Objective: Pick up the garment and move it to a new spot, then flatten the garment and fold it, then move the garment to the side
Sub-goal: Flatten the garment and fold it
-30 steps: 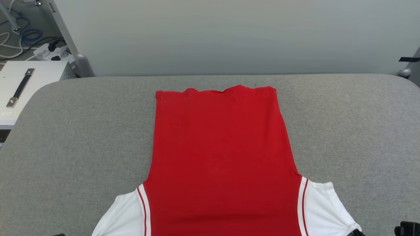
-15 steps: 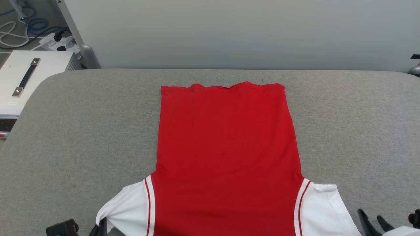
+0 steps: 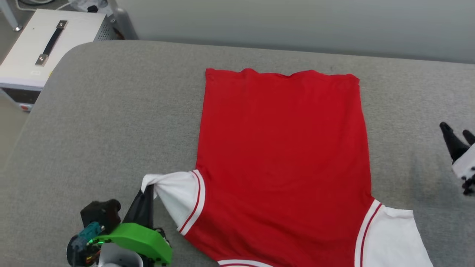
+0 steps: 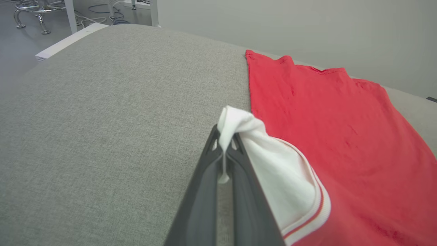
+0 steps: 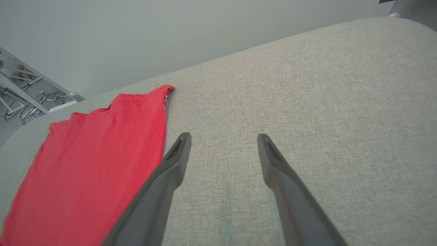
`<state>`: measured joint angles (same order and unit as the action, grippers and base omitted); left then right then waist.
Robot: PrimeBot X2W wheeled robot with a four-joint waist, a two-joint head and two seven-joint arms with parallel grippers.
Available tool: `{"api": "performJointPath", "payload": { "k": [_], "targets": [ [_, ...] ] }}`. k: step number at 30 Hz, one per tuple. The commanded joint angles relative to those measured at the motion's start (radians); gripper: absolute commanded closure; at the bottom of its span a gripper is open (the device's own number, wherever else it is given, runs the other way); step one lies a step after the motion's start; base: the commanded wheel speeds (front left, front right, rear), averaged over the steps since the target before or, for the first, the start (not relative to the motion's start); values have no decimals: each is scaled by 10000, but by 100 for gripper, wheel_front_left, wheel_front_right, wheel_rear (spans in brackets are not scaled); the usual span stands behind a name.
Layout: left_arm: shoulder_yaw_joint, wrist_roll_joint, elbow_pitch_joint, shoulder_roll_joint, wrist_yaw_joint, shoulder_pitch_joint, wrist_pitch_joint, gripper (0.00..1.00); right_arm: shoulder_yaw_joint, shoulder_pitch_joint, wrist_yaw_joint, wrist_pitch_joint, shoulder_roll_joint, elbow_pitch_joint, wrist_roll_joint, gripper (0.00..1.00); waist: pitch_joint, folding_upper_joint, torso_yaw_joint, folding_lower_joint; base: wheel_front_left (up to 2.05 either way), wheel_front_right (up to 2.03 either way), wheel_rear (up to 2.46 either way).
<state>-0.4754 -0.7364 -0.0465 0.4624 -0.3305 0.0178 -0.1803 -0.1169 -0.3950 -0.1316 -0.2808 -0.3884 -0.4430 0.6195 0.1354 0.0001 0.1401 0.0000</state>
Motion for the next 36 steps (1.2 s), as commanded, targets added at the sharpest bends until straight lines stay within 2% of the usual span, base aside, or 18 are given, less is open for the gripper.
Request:
{"api": "performJointPath", "payload": {
  "k": [1,8,10,11,14,20,29,30,31,32,36],
  "targets": [
    [-62,203,-174,-105,-98,306,-90,100,115,-538,9,-311,-168,-231,111,0,831,-1,825,0,0,0,0],
    [-553,796,-884,-499,-138,1111,-164,100,851,-3425,9,-2630,-1056,-1531,65,0,1896,-1,1731,0,0,0,0],
    [-667,918,-1020,-627,-113,1317,-208,100,1134,-4154,9,-3215,-1224,-1749,-104,0,2204,-1,1941,0,0,0,0],
    [-807,1067,-1182,-806,-66,1571,-283,100,1428,-5079,9,-3974,-1309,-2085,-285,0,2607,-1,2197,0,0,0,0],
    [-911,1191,-1293,-974,-22,1772,-370,100,1771,-5849,9,-4644,-1293,-2371,-559,0,2969,-1,2401,0,0,0,0],
    [-1024,1360,-1367,-1272,108,2085,-537,100,2154,-6726,9,-5529,-1163,-2938,-957,0,3642,-1,2680,0,0,0,0],
    [-916,1389,-1076,-1591,301,2225,-705,100,2576,-6348,9,-6760,-1065,-3823,-1139,0,4035,-1,2752,0,0,0,0],
    [-905,1391,-1044,-1622,333,2238,-717,100,2593,-6303,9,-6840,-1064,-3862,-1125,45,4040,-1,2758,0,0,0,0],
    [-895,1395,-1021,-1645,357,2247,-726,100,2616,-6275,9,-6879,-1069,-3872,-1123,67,4038,-1,2762,0,0,0,0],
    [-885,1398,-991,-1671,384,2253,-735,100,2633,-6250,9,-6899,-1084,-3873,-1113,100,4026,-1,2768,0,0,0,0],
    [-846,1396,-895,-1734,478,2239,-759,100,2602,-6303,9,-6869,-1136,-3812,-1036,100,3965,-1,2782,0,0,0,0]
  ]
}}
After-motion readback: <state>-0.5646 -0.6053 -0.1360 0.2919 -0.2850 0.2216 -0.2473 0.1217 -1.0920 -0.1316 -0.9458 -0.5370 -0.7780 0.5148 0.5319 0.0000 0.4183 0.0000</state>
